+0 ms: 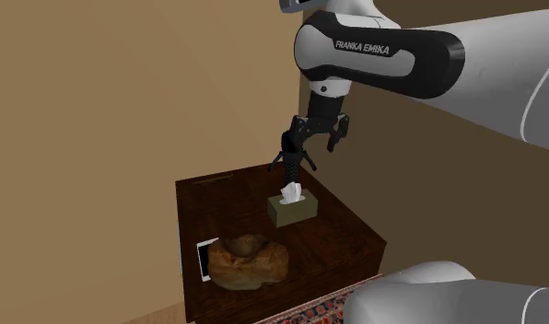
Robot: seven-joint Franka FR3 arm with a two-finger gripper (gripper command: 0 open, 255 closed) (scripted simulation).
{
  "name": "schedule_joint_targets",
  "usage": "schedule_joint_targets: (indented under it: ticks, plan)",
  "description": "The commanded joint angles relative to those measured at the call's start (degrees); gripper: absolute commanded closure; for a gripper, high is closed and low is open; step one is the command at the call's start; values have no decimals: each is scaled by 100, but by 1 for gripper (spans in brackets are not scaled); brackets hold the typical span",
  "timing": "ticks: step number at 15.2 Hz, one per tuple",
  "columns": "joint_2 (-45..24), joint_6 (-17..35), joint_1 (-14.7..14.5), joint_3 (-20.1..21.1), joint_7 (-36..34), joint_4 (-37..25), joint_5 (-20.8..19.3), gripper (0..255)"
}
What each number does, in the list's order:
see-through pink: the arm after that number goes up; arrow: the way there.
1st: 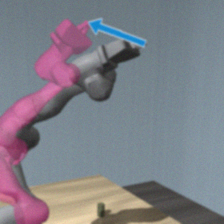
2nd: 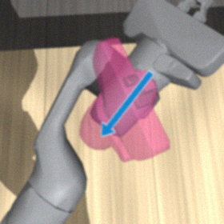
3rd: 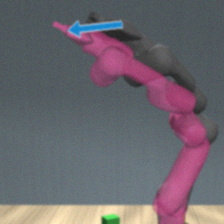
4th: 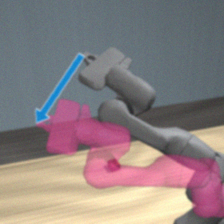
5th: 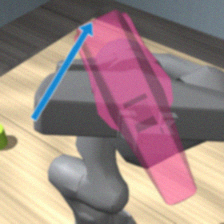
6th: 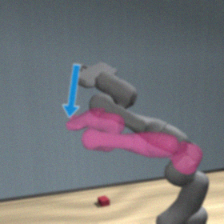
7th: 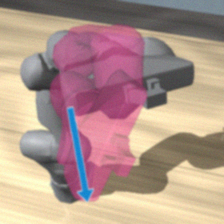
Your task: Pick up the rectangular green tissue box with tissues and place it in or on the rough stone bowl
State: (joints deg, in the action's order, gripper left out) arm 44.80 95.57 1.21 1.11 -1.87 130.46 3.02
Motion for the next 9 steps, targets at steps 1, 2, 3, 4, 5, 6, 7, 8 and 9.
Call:
schedule_joint_targets:
  ticks: [1, 2, 3, 4, 5, 6, 7, 8, 9]
  plan:
    - [0, 0, 0, 0, 0, 0, 0, 0]
    - [-241, 78, 41, 83, -125, -71, -36, 0]
    - [-484, 150, 85, 165, -252, -150, -76, 0]
    - [-730, 216, 130, 245, -380, -235, -121, 0]
    - [-978, 275, 175, 322, -511, -328, -171, 0]
    - [-1228, 327, 221, 397, -644, -427, -226, 0]
    - [-1480, 371, 265, 467, -780, -533, -288, 0]
    - [-1733, 409, 308, 533, -917, -646, -354, 0]
    - [-1989, 439, 349, 595, -1057, -765, -425, 0]
